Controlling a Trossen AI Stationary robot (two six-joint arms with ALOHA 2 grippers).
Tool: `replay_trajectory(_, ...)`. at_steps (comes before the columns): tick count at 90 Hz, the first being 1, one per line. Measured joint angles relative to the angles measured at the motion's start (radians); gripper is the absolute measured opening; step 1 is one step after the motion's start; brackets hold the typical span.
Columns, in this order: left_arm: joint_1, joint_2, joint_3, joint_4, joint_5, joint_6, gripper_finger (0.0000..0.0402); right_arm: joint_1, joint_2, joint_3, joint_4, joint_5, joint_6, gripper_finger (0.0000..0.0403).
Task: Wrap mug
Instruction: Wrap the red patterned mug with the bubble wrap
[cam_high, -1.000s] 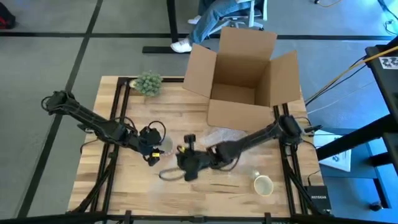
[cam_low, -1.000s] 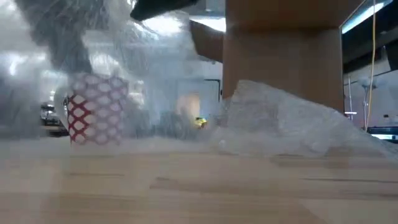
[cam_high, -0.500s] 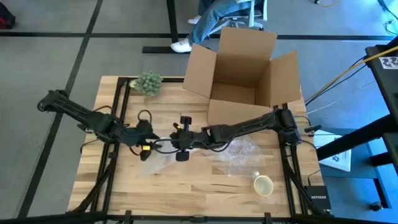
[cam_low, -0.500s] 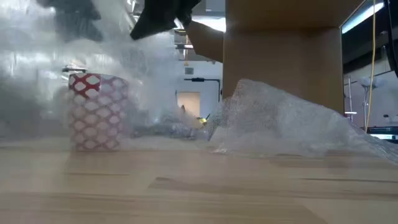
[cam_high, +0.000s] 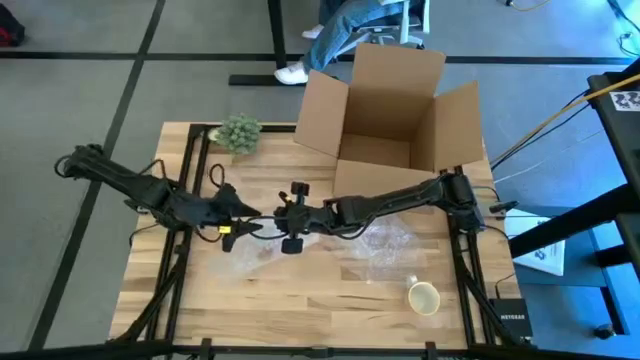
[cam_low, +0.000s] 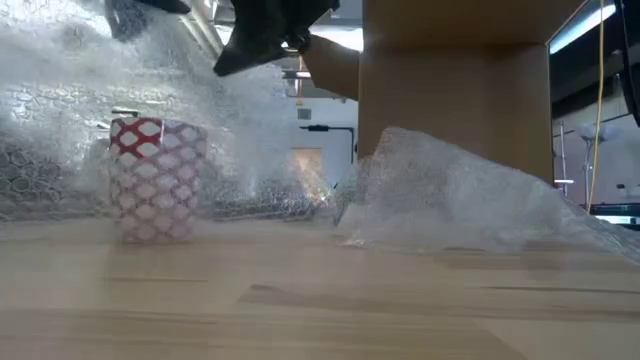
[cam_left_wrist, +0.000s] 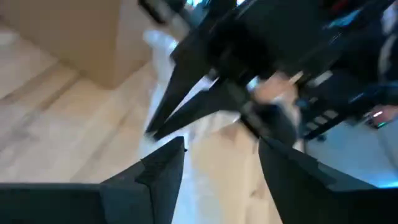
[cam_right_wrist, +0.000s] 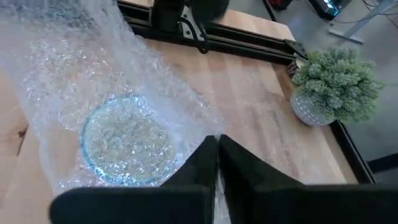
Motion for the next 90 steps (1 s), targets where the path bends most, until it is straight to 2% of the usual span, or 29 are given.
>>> replay_trajectory(10, 0.005, 0.068, -0.023, -0.076, -0.005, -0.058, 0.0191, 0.0, 0.0, -0.001, -0.006, -0.002, 0.0, 0.0)
replay_trajectory(24, 0.004, 0.16, -0.023, -0.169, -0.062, -0.103, 0.0191, 0.0, 0.0, -0.001, -0.005, -0.002, 0.0, 0.0)
replay_trajectory(60, 0.011, 0.283, -0.023, -0.175, -0.07, -0.106, 0.0191, -0.006, 0.0, -0.001, 0.01, -0.081, 0.0, 0.0006)
replay_trajectory(68, 0.011, 0.293, -0.023, -0.174, -0.068, -0.12, 0.0191, -0.014, 0.0, -0.001, 0.0, -0.097, 0.004, 0.0027)
replay_trajectory(77, 0.011, 0.298, -0.023, -0.176, -0.066, -0.135, 0.0191, -0.021, 0.0, 0.002, -0.005, -0.106, 0.008, 0.0069)
replay_trajectory(90, 0.011, 0.298, -0.023, -0.177, -0.066, -0.136, 0.0191, -0.04, -0.007, 0.086, -0.073, -0.107, -0.003, 0.0131)
